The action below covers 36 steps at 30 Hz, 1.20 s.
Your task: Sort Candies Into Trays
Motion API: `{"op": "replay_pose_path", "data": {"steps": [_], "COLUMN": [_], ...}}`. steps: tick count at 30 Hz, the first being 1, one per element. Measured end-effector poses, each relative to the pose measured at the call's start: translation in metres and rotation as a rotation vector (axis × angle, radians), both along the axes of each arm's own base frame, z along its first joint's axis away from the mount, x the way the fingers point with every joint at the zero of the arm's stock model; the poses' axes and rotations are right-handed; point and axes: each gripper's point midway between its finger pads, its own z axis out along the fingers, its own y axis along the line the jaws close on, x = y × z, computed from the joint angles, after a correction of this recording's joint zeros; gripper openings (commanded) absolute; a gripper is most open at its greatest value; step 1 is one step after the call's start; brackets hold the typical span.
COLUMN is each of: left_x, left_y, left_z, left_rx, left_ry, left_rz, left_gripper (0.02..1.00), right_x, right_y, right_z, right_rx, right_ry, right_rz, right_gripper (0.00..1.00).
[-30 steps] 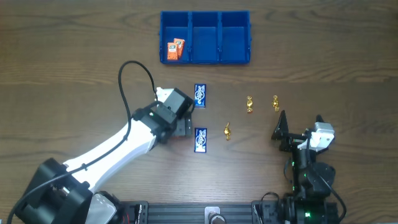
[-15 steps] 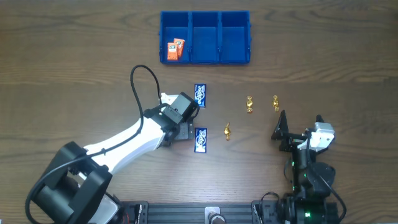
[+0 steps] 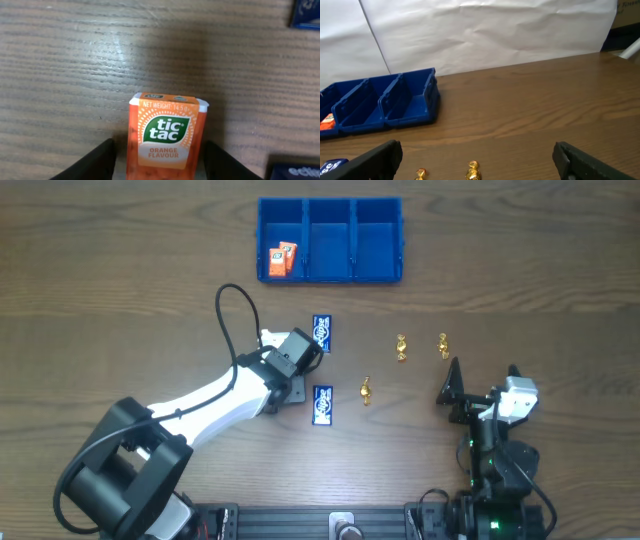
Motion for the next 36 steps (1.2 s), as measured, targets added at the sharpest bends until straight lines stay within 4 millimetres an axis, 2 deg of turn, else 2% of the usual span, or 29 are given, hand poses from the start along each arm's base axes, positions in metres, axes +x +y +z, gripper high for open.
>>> {"op": "replay_pose_path", "data": {"steps": [5,12,14,17,19,21,24,26,27,29,31,33,36], "left_x": [0.003,0.005,0.009,0.036,0.064,0.098,0.142,0.17,0.18,0.205,0.228,0.248,0.264], "left_y": [-0.001,0.0,0.003,0.0,-0.006,-0.012,-0.008,-0.003,-0.001,0.002,0.003,0.003,0.005], "left_z": [0.001,0.006,0.019,0.067,0.113,0.17,0.239,0.27,0.276,0.282,0.272,0.248,0.208], "left_rx": [-0.003,-0.001,0.017,0.021,0.003,-0.026,-0.037,-0.032,-0.024,-0.01,0.0,0.005,0.011], "left_ry": [-0.011,-0.025,-0.047,-0.154,-0.256,-0.383,-0.524,-0.589,-0.6,-0.607,-0.593,-0.55,-0.476], "left_rz": [-0.002,0.003,0.008,0.009,0.009,0.017,0.036,0.05,0.053,0.059,0.057,0.054,0.053], "left_gripper": [0.27,0.272,0.272,0.27,0.264,0.261,0.261,0.264,0.266,0.27,0.275,0.279,0.277], "right_x": [0.0,0.0,0.0,0.0,0.0,0.0,0.0,0.0,0.0,0.0,0.0,0.0,0.0], "right_y": [0.0,0.0,0.0,0.0,0.0,0.0,0.0,0.0,0.0,0.0,0.0,0.0,0.0], "right_z": [0.0,0.0,0.0,0.0,0.0,0.0,0.0,0.0,0.0,0.0,0.0,0.0,0.0], "right_rx": [0.0,0.0,0.0,0.0,0.0,0.0,0.0,0.0,0.0,0.0,0.0,0.0,0.0], "right_ry": [0.0,0.0,0.0,0.0,0.0,0.0,0.0,0.0,0.0,0.0,0.0,0.0,0.0], "right_rz": [0.0,0.0,0.0,0.0,0.0,0.0,0.0,0.0,0.0,0.0,0.0,0.0,0.0], "right_gripper": [0.998,0.998,0.998,0.998,0.998,0.998,0.998,0.998,0.998,0.998,0.998,0.998,0.998]}}
